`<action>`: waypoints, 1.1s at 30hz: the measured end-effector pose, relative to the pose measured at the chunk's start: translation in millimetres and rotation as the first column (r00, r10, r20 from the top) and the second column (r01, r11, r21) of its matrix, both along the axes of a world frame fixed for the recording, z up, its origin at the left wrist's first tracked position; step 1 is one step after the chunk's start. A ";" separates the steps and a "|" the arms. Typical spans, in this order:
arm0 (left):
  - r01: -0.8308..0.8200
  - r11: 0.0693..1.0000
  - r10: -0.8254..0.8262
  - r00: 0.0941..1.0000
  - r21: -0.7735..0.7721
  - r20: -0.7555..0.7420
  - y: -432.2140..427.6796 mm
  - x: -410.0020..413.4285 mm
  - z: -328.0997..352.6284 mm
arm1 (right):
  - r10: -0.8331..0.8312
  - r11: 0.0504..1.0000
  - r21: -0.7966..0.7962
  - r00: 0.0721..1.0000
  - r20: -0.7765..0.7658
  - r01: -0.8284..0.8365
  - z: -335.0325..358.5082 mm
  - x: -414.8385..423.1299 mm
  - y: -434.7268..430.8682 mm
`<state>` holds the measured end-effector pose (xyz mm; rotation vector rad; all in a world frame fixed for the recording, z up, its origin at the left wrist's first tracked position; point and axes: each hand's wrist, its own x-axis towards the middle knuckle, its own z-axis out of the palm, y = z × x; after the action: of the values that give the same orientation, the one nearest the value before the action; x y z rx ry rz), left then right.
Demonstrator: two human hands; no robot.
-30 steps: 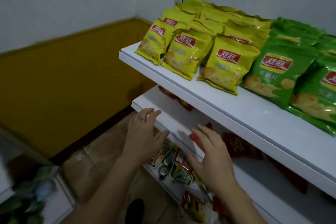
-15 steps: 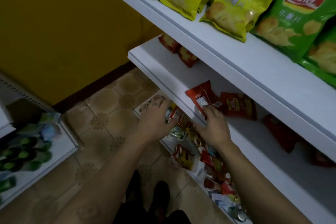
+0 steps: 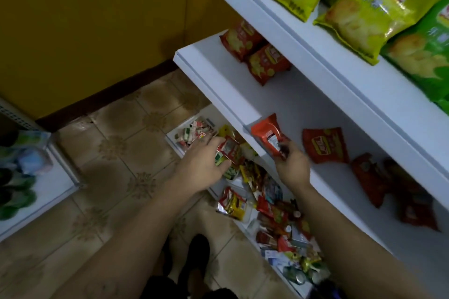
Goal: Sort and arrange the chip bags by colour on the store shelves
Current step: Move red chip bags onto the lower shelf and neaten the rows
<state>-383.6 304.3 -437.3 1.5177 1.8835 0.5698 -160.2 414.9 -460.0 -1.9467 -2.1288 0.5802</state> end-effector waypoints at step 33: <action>0.035 0.996 -0.056 0.959 0.081 0.277 112.1 -85.9 -23.2 | -0.224 0.973 -0.162 0.831 -0.510 0.163 54.1 -107.1 46.1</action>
<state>-469.5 416.4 -460.6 1.4388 1.6236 0.7975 -267.2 461.0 -405.9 -1.7579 -1.5667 1.0683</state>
